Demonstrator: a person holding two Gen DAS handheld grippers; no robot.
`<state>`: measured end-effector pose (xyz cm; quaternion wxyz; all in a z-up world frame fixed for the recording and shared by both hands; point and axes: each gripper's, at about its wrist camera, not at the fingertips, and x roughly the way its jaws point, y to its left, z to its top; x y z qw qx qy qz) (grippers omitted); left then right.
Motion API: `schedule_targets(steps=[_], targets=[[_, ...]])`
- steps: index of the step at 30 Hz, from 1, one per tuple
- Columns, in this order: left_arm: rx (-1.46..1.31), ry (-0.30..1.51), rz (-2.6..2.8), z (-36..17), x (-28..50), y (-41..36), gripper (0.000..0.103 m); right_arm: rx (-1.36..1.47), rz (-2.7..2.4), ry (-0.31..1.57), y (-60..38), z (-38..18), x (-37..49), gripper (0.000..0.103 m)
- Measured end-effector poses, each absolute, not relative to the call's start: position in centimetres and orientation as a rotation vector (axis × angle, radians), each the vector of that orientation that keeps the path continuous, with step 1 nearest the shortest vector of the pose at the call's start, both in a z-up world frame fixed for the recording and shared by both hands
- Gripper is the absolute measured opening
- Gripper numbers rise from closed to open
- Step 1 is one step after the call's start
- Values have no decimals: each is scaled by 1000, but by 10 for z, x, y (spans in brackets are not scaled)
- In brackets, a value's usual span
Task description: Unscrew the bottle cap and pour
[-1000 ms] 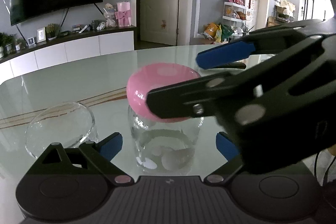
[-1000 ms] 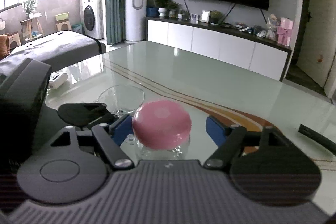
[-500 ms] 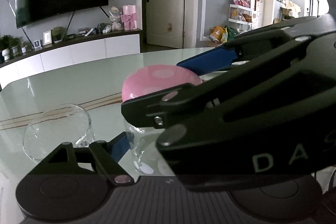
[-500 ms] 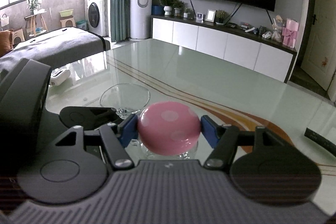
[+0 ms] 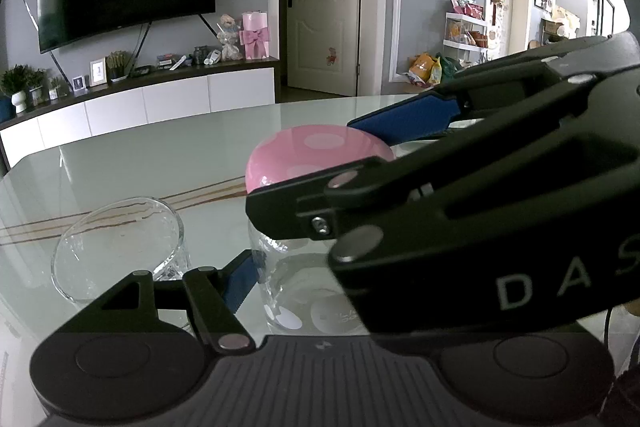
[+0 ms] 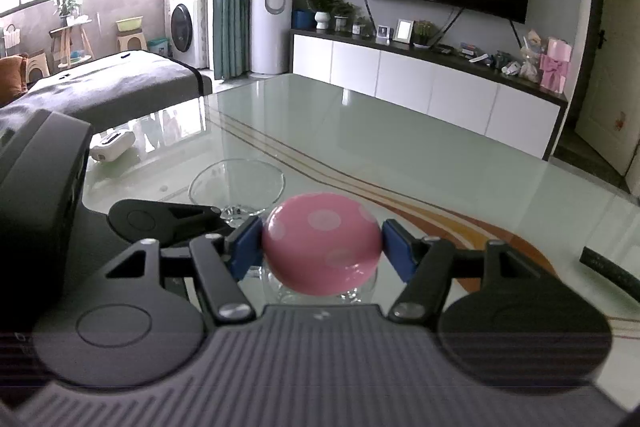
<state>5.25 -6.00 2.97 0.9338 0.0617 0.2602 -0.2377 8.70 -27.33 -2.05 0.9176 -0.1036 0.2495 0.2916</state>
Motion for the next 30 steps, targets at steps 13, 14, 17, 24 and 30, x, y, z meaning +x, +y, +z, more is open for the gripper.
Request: schedule_targets(steps=[13,14,17,24,30], targets=[[131,532,-491,25,53,-61,73,-210,643,515,-271,-17,86,65],[131,532,-492,24,53,-60,73,-209,648,514,-272,-18,86,65],[131,533,-492,25,54,-60,73,-207,660,509,-273,-19,85,65],[134,529,-492,15,53,-57,73,-212,726,503,-278,-17,88,65],[137,529,-492,12,53,-57,73,-224,786,491,-282,-16,92,65]])
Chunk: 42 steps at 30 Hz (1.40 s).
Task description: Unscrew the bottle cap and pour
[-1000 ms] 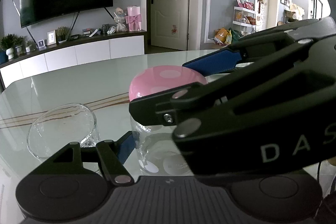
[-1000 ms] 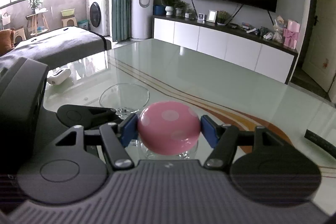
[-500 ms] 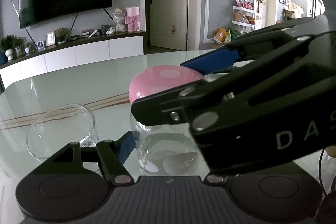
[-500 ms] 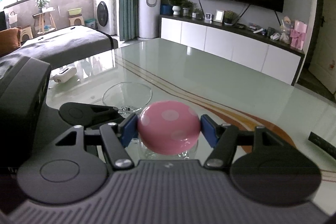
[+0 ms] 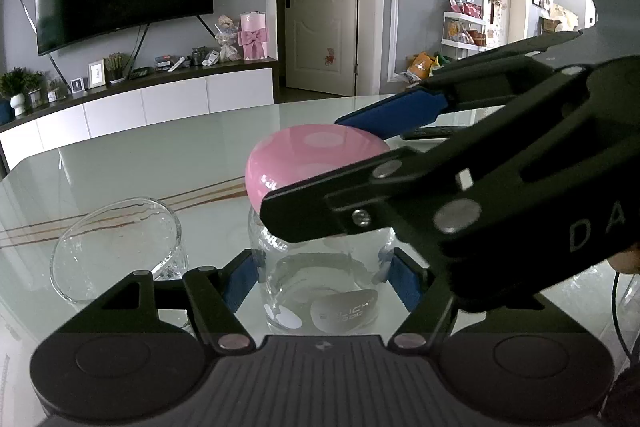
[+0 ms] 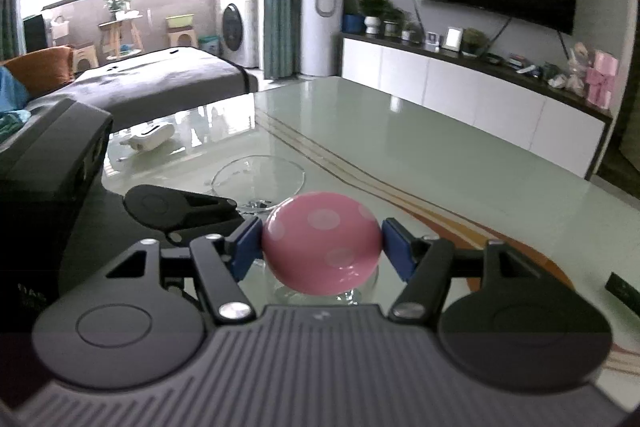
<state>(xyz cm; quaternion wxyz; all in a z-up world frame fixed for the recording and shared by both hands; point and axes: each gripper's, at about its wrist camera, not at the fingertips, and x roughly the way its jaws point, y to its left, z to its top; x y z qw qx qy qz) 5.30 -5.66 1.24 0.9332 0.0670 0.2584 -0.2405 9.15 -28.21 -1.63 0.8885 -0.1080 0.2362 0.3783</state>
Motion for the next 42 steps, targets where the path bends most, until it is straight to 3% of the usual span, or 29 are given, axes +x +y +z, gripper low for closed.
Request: schedule_targets(steps=[12,17,19,21,24,36,42], targets=[[139,528,-492,11,54,-55,73,-230,877,480,-291,-19,100,66],[142,527,-491,12,55,-55,74,-218,842,468,-288,-15,98,77],[144,527,-490,12,55,-55,74,-205,818,451,-288,-14,93,87],[144,527,-490,12,55,-55,74,-188,792,443,-287,-12,88,87],[144,527,-490,11,54,-57,74,-177,711,450,-282,-14,82,86],[148,527,-487,12,54,-58,74,-155,589,489,-262,-20,66,65],[148,527,-487,13,54,-59,74,-170,620,484,-267,-21,65,65]])
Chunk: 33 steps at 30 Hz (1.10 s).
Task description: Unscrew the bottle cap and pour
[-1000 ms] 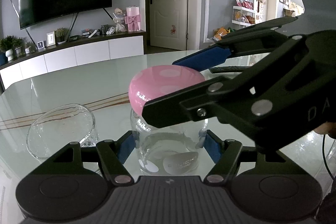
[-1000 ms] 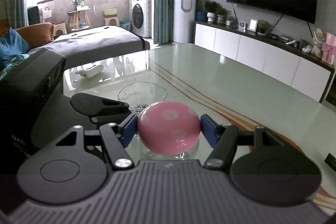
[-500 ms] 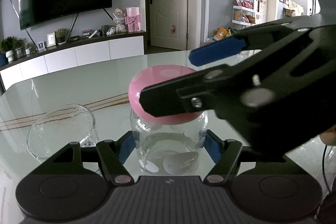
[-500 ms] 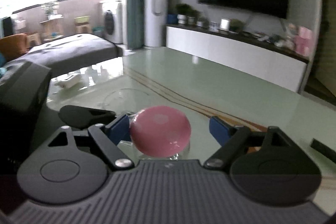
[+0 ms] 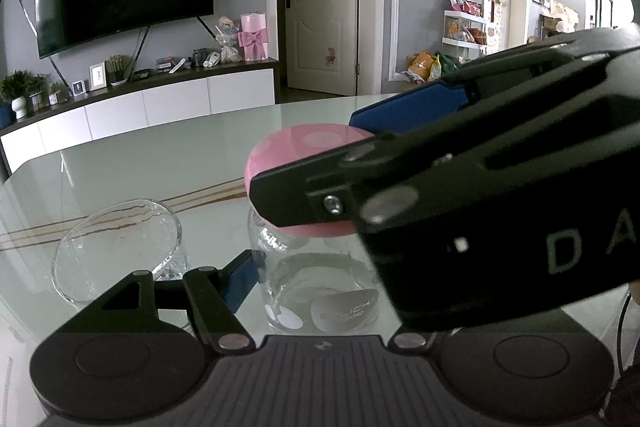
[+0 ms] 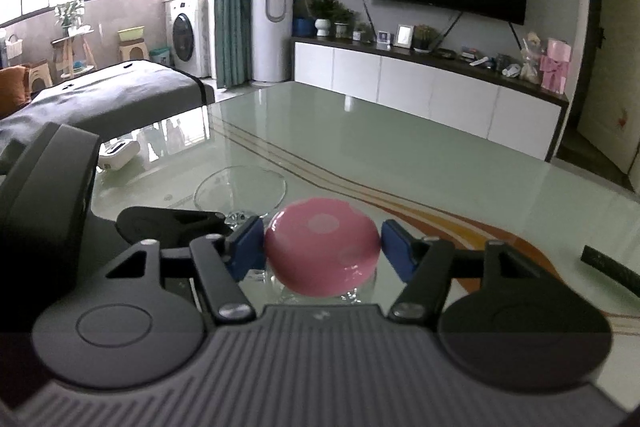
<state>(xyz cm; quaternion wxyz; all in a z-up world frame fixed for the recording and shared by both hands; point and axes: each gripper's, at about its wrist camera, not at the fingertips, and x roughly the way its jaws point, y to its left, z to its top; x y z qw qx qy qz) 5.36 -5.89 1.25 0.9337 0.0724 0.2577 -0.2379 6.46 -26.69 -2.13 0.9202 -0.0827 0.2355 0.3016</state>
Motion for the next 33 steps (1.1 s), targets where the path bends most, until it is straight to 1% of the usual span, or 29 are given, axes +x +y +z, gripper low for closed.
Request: schedule_targets(steps=[19,27,33], targets=[[146,529,-487,13,52,-61,74,-194,909,470,-306,-8,93,65],[147,528,-486,13,51,-62,74,-206,936,482,-301,-1,93,66],[149,528,-486,13,50,-63,74,-211,900,472,-295,0,90,69]])
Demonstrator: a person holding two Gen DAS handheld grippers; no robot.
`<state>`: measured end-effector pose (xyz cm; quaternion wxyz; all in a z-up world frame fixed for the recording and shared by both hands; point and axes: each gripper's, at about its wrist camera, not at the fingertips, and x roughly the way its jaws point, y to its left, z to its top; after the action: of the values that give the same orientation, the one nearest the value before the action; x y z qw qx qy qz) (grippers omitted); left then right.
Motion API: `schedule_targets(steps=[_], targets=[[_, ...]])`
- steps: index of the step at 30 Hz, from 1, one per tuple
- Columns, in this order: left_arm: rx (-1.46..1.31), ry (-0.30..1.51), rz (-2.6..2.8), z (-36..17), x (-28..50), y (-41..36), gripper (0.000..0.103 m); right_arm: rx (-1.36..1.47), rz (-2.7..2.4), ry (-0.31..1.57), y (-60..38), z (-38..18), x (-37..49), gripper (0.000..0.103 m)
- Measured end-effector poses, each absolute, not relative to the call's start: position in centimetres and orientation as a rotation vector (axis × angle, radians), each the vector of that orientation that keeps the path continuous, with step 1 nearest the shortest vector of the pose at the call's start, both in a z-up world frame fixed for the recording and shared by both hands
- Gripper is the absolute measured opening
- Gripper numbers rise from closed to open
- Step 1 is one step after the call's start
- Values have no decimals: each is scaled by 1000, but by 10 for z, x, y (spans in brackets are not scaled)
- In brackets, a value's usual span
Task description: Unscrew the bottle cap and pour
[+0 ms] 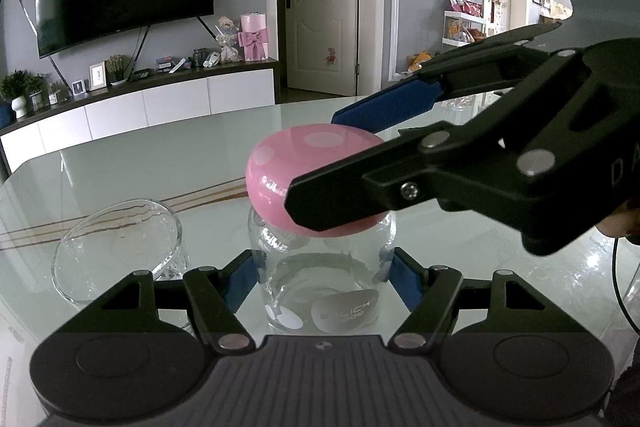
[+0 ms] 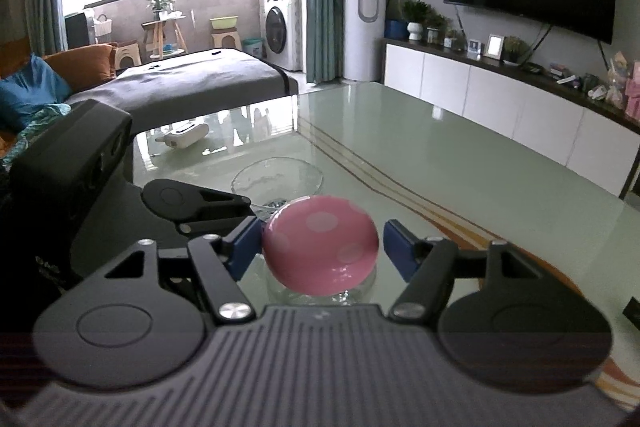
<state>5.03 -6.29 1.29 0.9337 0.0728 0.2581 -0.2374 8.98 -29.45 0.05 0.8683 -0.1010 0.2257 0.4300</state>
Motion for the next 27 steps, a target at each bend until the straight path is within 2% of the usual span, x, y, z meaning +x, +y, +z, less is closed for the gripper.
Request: schedule_targets(steps=[4,21,27], targets=[[149,528,-485,13,50,-64,74,-208,828,461,-290,0,81,73],[158,521,-484,15,48,-67,76,-134,627,475,-264,-10,68,73],[155,525,-484,16,48,-69,74,-173,620,471,-254,-13,65,67]])
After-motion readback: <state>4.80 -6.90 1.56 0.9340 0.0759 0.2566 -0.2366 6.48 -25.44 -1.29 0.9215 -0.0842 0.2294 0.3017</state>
